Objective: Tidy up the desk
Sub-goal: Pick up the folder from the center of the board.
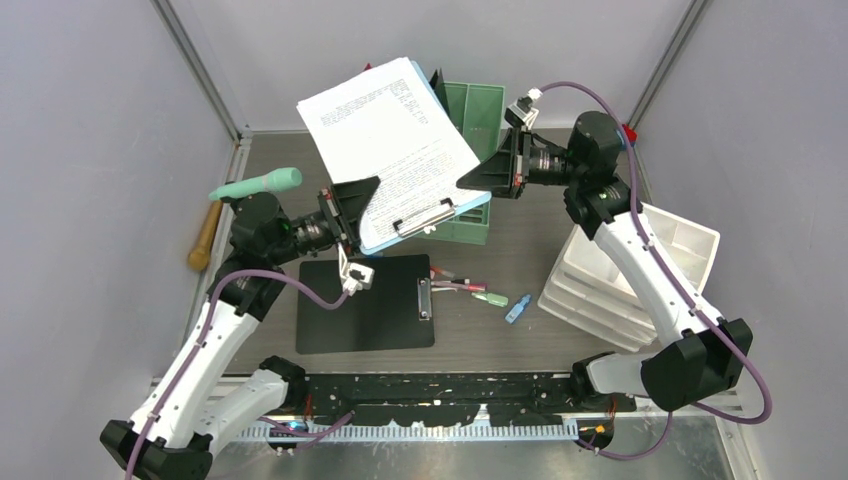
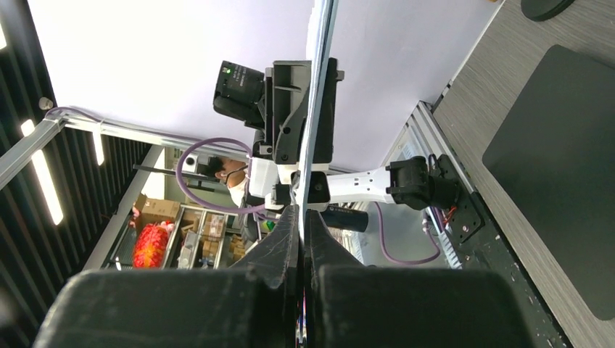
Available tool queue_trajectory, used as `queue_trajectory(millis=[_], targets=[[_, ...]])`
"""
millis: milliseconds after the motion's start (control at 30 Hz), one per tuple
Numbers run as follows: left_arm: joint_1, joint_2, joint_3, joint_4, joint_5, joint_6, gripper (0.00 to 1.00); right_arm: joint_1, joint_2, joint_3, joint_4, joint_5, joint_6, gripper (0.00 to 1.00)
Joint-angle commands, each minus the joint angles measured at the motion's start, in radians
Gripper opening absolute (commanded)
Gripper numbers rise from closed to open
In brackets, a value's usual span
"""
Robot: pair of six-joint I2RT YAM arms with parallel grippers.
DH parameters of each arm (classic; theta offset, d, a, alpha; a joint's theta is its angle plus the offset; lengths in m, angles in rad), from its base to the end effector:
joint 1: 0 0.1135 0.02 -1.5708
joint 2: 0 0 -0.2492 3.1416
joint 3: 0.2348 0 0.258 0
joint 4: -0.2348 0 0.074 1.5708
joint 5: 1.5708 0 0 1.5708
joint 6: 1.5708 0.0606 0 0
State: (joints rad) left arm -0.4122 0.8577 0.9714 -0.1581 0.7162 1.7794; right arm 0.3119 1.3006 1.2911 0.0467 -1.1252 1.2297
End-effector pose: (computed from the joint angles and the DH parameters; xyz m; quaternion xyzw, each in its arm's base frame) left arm 0.1848 -0.1242 0.3848 0.7127 0.0941 0.2125 0.6619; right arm 0.2735 0.1456 0.4150 -0.0844 0.6963 0.6899 0.1791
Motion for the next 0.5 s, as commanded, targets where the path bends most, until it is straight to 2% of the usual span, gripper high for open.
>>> queue_trajectory(millis=[0, 67, 133, 200, 333, 433, 467], targets=[[-0.004, -0.010, -0.034, 0.111, 0.008, 0.002, 0.08, -0.003, -0.042, 0.012, 0.079, -0.014, -0.004, 0.00], [-0.005, -0.012, -0.044, 0.147, 0.006, 0.002, 0.00, -0.003, -0.044, 0.010, 0.060, -0.011, -0.022, 0.00], [-0.006, -0.016, -0.046, 0.175, 0.003, -0.012, 0.00, -0.005, -0.045, 0.011, 0.029, -0.005, -0.045, 0.01], [-0.009, -0.021, -0.045, 0.192, -0.010, -0.028, 0.00, -0.010, -0.046, 0.010, 0.010, 0.001, -0.059, 0.08], [-0.017, -0.032, -0.042, 0.220, -0.032, -0.063, 0.00, -0.029, -0.051, 0.006, 0.001, 0.008, -0.064, 0.33], [-0.026, -0.028, -0.019, 0.230, -0.068, -0.113, 0.00, -0.052, -0.058, 0.015, -0.001, 0.009, -0.064, 0.58], [-0.031, -0.022, -0.004, 0.230, -0.087, -0.134, 0.00, -0.069, -0.060, 0.020, -0.002, 0.008, -0.064, 0.61]])
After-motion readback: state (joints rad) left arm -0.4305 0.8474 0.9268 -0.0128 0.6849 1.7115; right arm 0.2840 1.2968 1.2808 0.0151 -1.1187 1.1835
